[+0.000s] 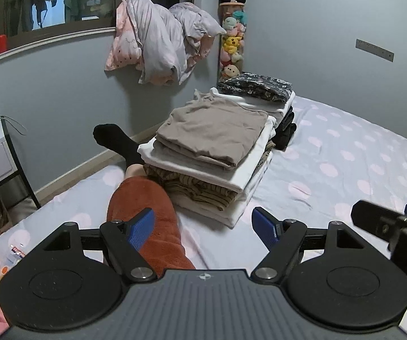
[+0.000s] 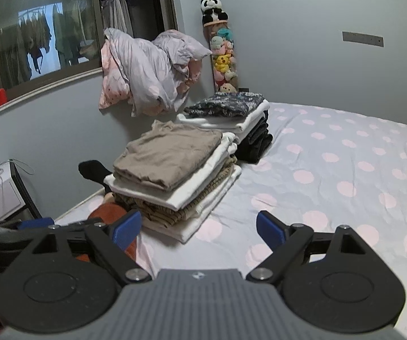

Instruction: Fold clothes

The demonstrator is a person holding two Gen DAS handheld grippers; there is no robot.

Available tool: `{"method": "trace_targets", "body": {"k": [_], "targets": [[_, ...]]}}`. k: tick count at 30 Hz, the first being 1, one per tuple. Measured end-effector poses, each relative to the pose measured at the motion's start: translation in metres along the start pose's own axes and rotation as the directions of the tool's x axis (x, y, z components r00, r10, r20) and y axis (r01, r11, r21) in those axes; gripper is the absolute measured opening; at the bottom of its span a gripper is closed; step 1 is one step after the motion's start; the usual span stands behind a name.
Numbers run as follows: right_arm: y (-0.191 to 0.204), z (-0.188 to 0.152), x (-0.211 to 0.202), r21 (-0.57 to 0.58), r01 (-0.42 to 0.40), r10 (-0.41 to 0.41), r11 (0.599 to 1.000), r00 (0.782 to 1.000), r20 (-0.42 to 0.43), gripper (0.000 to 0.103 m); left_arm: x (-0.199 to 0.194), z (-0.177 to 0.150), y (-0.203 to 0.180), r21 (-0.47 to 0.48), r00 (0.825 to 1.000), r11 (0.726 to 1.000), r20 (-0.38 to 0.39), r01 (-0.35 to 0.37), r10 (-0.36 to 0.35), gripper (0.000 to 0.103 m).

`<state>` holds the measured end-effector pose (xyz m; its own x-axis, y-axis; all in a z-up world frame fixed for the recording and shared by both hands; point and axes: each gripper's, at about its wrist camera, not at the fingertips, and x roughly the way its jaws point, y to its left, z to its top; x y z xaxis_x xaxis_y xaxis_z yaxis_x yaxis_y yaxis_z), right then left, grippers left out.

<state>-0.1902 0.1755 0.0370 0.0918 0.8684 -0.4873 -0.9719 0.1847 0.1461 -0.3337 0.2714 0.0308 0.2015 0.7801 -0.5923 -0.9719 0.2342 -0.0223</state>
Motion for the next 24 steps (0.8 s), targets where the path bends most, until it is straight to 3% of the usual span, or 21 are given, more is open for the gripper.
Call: {"method": "trace_targets", "body": {"k": [24], "targets": [[-0.0015,-0.0059,0.0053,-0.012,0.02,-0.02,1.0,0.999,-0.034,0.09,-0.0031,0.0017,-0.0085,0.037,1.0,0.999,0.005,-0.003,0.002,0.089]]}}
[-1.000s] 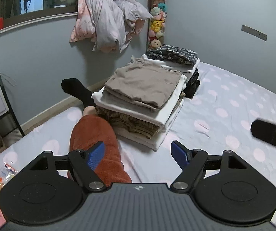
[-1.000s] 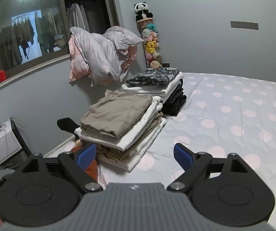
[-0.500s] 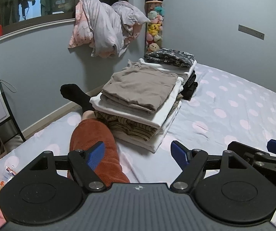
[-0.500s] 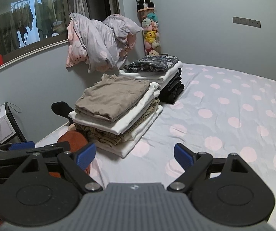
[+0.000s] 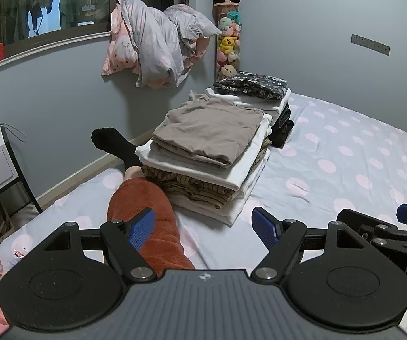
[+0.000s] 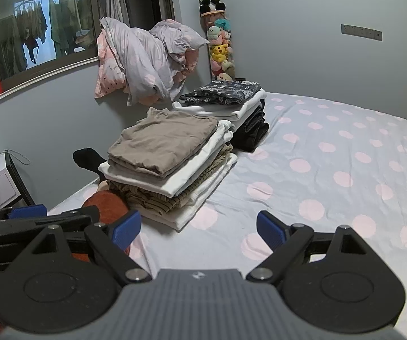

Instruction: Fold clothes

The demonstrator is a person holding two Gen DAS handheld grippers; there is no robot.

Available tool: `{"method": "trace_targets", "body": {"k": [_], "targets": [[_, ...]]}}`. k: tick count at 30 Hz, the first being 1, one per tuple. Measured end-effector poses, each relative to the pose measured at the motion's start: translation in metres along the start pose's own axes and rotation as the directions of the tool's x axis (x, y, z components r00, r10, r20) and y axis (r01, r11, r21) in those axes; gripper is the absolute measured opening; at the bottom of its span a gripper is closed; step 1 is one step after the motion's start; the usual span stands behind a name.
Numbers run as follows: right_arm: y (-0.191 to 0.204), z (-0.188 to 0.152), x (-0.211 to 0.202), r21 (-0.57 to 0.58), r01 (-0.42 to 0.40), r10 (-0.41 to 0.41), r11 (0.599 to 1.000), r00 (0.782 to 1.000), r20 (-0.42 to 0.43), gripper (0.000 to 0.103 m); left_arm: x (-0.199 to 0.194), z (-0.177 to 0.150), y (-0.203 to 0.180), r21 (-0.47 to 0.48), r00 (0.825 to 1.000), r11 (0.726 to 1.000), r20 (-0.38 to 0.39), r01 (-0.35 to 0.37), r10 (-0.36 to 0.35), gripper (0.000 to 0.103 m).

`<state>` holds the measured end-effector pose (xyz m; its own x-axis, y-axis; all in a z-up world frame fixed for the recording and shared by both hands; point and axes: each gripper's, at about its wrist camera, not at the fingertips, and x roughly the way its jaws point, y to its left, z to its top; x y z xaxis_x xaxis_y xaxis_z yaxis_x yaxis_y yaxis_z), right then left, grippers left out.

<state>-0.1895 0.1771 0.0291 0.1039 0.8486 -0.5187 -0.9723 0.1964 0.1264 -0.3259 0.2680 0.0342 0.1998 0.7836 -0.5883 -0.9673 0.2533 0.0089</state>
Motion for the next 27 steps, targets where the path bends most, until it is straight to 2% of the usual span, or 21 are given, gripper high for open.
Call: {"method": "trace_targets", "body": {"k": [27], "targets": [[-0.003,-0.0027,-0.0053,0.002,0.003,-0.003,1.0,1.0,0.001,0.09,-0.001,-0.0015,-0.0009,0.011,1.0,1.0,-0.001,0.018,-0.018,0.089]]}}
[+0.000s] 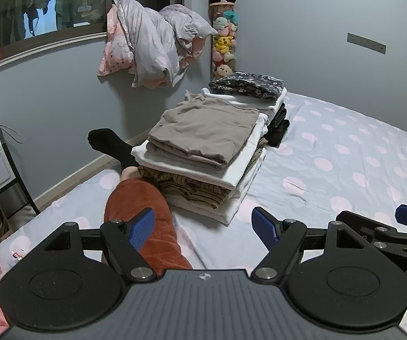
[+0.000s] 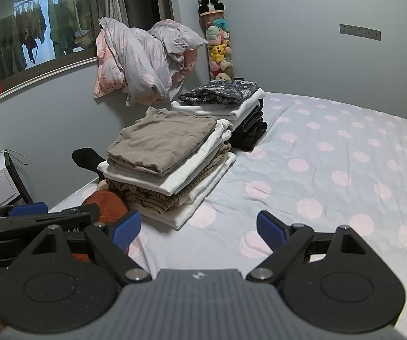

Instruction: Fold clothes

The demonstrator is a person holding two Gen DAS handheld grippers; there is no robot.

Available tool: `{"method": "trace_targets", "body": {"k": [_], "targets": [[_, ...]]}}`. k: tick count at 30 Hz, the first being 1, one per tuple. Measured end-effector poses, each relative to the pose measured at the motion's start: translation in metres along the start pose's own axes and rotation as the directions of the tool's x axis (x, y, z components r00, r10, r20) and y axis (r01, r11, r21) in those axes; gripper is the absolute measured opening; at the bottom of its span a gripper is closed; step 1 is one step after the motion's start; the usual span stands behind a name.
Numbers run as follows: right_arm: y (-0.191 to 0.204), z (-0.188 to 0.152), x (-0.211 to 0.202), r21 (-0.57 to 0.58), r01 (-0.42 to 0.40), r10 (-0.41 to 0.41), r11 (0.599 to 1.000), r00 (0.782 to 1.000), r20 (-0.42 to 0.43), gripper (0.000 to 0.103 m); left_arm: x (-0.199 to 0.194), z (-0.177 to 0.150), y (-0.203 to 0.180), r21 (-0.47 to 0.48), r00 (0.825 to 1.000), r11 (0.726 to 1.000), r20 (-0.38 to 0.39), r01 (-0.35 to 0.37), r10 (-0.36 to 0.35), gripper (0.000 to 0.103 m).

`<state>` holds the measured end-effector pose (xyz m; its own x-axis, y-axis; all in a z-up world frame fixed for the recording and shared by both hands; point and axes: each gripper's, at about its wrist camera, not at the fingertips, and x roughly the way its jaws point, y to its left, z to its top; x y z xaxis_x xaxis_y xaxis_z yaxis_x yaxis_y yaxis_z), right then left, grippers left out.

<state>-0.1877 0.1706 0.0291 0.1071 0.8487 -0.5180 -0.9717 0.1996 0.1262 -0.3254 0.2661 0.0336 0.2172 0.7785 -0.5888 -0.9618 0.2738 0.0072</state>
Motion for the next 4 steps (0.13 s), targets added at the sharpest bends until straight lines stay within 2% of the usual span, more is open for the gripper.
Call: {"method": "trace_targets", "body": {"k": [4], "targets": [[-0.0007,-0.0005,-0.0014,0.001,0.001,-0.001,1.0,1.0,0.003,0.09,-0.0006,0.0,0.0003,-0.003,1.0,1.0,0.003,0.008,-0.008,0.089]]}}
